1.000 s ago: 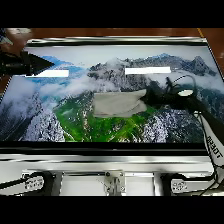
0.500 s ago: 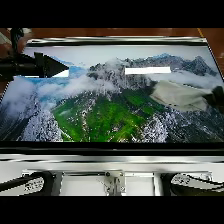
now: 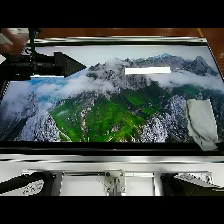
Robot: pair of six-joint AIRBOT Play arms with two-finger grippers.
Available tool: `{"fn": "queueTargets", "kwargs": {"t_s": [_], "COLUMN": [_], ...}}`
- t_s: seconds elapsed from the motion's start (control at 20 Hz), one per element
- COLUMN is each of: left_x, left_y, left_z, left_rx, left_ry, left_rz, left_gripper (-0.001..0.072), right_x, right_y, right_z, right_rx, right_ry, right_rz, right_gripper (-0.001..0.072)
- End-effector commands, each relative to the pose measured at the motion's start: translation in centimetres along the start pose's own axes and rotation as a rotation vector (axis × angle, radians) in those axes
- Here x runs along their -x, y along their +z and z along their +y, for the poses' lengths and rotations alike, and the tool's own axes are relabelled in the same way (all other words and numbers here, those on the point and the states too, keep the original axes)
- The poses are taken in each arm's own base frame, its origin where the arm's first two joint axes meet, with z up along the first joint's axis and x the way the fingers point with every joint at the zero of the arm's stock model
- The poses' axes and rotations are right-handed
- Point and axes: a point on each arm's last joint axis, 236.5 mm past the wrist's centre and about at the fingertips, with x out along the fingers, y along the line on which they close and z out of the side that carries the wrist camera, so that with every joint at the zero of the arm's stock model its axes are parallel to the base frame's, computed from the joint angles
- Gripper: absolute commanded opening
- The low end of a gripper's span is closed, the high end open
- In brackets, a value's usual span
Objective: Fold the shirts.
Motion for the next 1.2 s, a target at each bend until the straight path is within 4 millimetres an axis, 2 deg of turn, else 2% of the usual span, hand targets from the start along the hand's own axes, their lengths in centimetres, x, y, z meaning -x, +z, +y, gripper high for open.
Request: {"fn": "queueTargets", "kwargs": {"t_s": [0.0, 0.25, 0.3, 0.35, 0.4, 0.5, 0.55, 0.65, 0.7, 0.75, 0.8, 0.85, 0.9, 0.95, 1.0, 1.05, 1.1, 1.15], "left_x": [-0.8, -0.8, -0.8, -0.8, -0.8, -0.7, -0.6, -0.1, 0.3, 0.6, 1.1, 1.9, 2.9, 3.6, 4.0, 4.2, 4.5, 4.8], "left_y": [-0.1, -0.1, -0.1, -0.1, -0.1, -0.1, -0.2, -0.3, -0.4, -0.8, -1.6, -2.7, -4.0, -5.1, -6.3, -7.4, -8.7, -10.2], "left_z": [-0.7, -0.7, -0.7, -0.7, -0.7, -0.3, 0.3, 2.3, 3.7, 5.5, 8.1, 11.1, 13.8, 15.6, 16.9, 17.7, 18.6, 19.4], "left_rx": [-0.010, -0.013, -0.013, -0.013, -0.014, -0.043, -0.051, -0.089, -0.102, -0.101, -0.085, -0.074, -0.080, -0.102, -0.134, -0.144, -0.133, -0.111], "left_ry": [-0.008, -0.008, -0.008, -0.008, -0.007, 0.005, 0.027, 0.097, 0.147, 0.210, 0.318, 0.450, 0.593, 0.699, 0.782, 0.837, 0.883, 0.902], "left_rz": [-0.005, -0.004, -0.004, -0.004, -0.004, -0.004, 0.002, 0.015, 0.027, 0.048, 0.087, 0.137, 0.201, 0.262, 0.328, 0.386, 0.448, 0.519], "left_gripper": [0.0045, 0.0045, 0.0045, 0.0045, 0.0045, 0.0045, 0.0045, 0.0045, 0.0046, 0.0045, 0.0044, 0.0044, 0.0044, 0.0044, 0.0044, 0.0044, 0.0047, 0.0141], "right_x": [-0.3, -0.7, -0.6, -0.4, -0.2, 1.1, 2.6, 6.9, 9.7, 12.6, 15.8, 18.2, 19.5, 19.0, 17.1, 14.0, 11.1, 8.0], "right_y": [-2.8, -3.8, -3.8, -3.8, -4.1, -4.1, -3.6, -0.9, 1.2, 3.2, 4.8, 5.3, 4.7, 3.2, 1.0, -1.5, -3.4, -5.1], "right_z": [-3.9, -4.9, -5.3, -5.5, -5.4, -4.7, -4.2, -2.5, -0.4, 2.9, 7.8, 12.5, 17.4, 21.0, 23.9, 25.6, 26.1, 25.8], "right_rx": [-0.040, -0.042, -0.036, -0.031, -0.023, -0.013, -0.013, 0.006, 0.067, 0.141, 0.251, 0.339, 0.426, 0.510, 0.600, 0.693, 0.749, 0.793], "right_ry": [-0.081, -0.116, -0.133, -0.145, -0.145, -0.149, -0.158, -0.182, -0.177, -0.141, -0.071, 0.004, 0.079, 0.126, 0.146, 0.119, 0.054, -0.031], "right_rz": [0.054, 0.088, 0.085, 0.085, 0.090, 0.072, 0.031, -0.134, -0.259, -0.396, -0.548, -0.665, -0.730, -0.722, -0.658, -0.554, -0.455, -0.350], "right_gripper": [0.0054, 0.0055, 0.0116, 0.0416, 0.0630, 0.0633, 0.0632, 0.0567, 0.0575, 0.0575, 0.0578, 0.0601, 0.0600, 0.0600, 0.0600, 0.0600, 0.0600, 0.0601]}}
